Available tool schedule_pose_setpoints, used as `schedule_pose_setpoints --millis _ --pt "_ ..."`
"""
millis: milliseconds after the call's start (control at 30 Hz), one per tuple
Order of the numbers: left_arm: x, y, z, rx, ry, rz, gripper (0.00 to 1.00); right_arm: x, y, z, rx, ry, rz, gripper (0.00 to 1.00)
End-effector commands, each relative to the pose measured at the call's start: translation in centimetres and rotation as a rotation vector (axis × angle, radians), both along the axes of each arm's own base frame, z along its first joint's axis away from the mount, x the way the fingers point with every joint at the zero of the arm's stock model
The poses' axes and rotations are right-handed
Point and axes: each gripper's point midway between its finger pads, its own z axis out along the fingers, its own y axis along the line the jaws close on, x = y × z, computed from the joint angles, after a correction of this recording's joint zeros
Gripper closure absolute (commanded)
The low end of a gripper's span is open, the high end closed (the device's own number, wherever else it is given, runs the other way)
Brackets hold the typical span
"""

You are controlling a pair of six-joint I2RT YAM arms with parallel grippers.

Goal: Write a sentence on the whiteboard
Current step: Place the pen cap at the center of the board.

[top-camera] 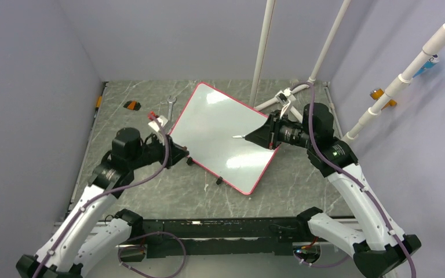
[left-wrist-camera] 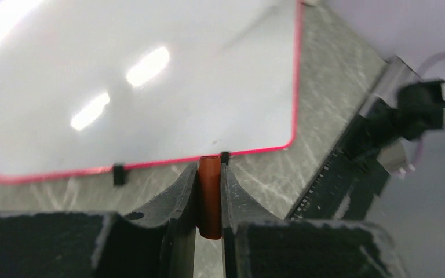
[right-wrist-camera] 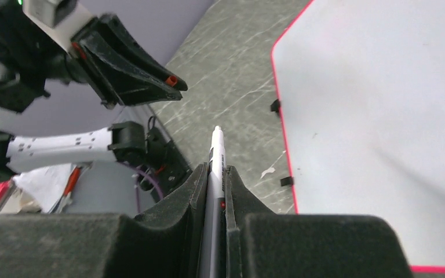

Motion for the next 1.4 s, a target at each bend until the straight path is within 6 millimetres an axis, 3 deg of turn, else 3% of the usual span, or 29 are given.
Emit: schedule_pose_setpoints --millis 0,167,367,500,733,800,867,1000,1133,1267,1367 --pt "3.1 4.9 -4.9 -0.065 0.179 0.500 1.00 1.3 -1.6 -0.6 -0.026 -0.013 -0.149 1.00" --pt "3.2 10.8 -11.8 0.025 0.333 0.906 1.00 1.3 -1.6 -1.3 -0.023 0.004 -0.153 1.00" --pt "1.6 16.3 -16.9 0.158 0.483 1.286 0.99 1.2 -1.5 -1.3 -0.013 0.011 -0.148 1.00" --pt "0.8 17.9 -19.2 0.225 0.553 1.402 0.93 1.0 -1.6 -1.5 -0.019 0.018 -0.150 1.00" --pt "-0.2 18.8 -22.9 0.265 0.725 1.472 0.79 0.9 -1.7 -1.8 -0.035 0.029 -0.149 1.00" --pt "-0.2 18.8 -23.6 0.253 0.749 1.466 0.68 0.9 -1.8 -1.8 -0.038 0.027 -0.153 1.00" --pt "0.0 18.8 -23.7 0.236 0.754 1.456 0.58 0.8 -1.9 -1.9 -0.043 0.028 -0.156 1.00" --pt "0.6 18.7 -23.3 0.229 0.736 1.438 0.29 0.9 -1.9 -2.0 -0.044 0.030 -0.153 1.00" --pt "2.0 18.4 -21.5 0.247 0.680 1.378 0.24 1.0 -1.8 -2.1 -0.048 0.030 -0.150 1.00" --pt "4.5 18.3 -17.3 0.235 0.562 1.327 0.24 1.2 -2.0 -2.1 -0.059 0.021 -0.164 1.00" --pt "7.2 17.0 -13.8 0.191 0.461 1.230 0.24 1.4 -2.0 -2.0 -0.060 0.014 -0.167 1.00"
